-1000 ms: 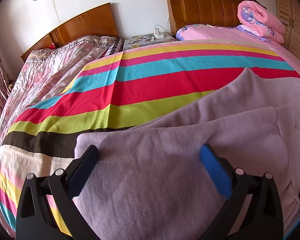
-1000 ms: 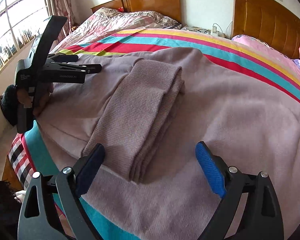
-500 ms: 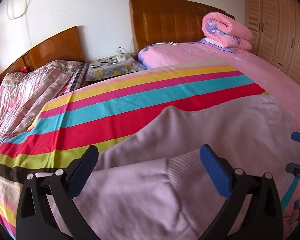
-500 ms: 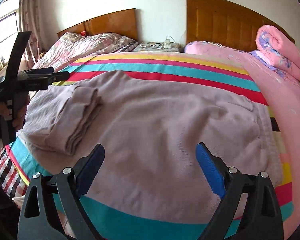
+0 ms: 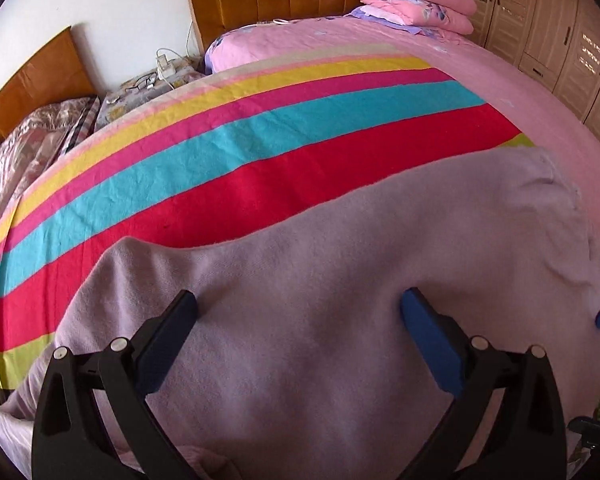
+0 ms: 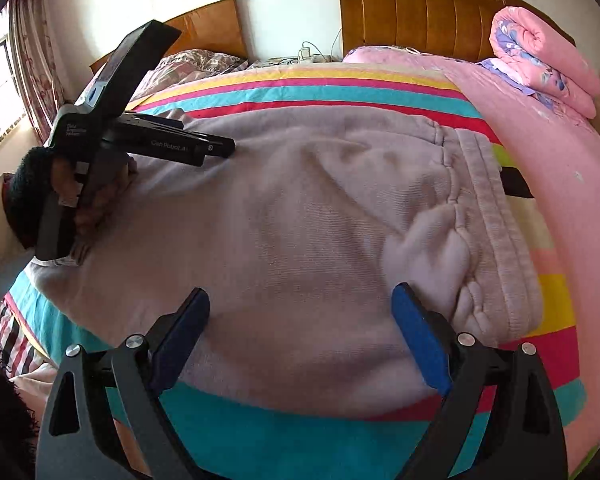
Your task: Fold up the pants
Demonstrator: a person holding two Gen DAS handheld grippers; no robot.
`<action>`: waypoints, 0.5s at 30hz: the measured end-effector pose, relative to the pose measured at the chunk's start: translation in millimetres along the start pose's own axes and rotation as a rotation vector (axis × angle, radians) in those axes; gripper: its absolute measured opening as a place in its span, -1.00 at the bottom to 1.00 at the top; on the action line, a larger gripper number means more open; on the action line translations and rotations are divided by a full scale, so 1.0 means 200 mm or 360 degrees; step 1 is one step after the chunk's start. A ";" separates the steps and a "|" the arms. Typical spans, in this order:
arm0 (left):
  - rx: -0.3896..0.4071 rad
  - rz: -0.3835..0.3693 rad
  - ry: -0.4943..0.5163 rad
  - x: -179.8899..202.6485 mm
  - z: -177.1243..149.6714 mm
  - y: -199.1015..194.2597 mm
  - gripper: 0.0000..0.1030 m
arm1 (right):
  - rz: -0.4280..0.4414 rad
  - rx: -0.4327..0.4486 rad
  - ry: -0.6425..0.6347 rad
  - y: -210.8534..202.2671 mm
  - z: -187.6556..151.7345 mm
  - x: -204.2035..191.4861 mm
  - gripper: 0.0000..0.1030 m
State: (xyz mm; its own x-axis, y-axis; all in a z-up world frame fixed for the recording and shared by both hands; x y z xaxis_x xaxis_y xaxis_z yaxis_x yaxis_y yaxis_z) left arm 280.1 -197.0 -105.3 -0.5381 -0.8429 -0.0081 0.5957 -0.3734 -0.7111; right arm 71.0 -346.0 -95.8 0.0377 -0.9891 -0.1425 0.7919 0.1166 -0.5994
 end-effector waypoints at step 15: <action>0.0036 0.0033 0.0016 0.00 -0.01 -0.01 0.97 | -0.0108 -0.0038 -0.0099 0.30 0.23 0.20 0.73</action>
State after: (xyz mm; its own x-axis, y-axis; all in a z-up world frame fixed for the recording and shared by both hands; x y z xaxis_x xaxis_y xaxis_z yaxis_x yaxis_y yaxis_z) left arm 278.2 -195.4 -105.2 -0.5315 -0.8465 -0.0300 0.6200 -0.3647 -0.6947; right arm 147.4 -383.6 -101.0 0.0231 -0.9984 -0.0523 0.7793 0.0507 -0.6246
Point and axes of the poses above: each gripper's, at about its wrist camera, not at the fingertips, and y roughly the way its jaws point, x to its right, z to its top, the point moved 3 cm from there along y, roughly the way its jaws point, and after that the axes turned 13 degrees about x, right-handed, at the moved point
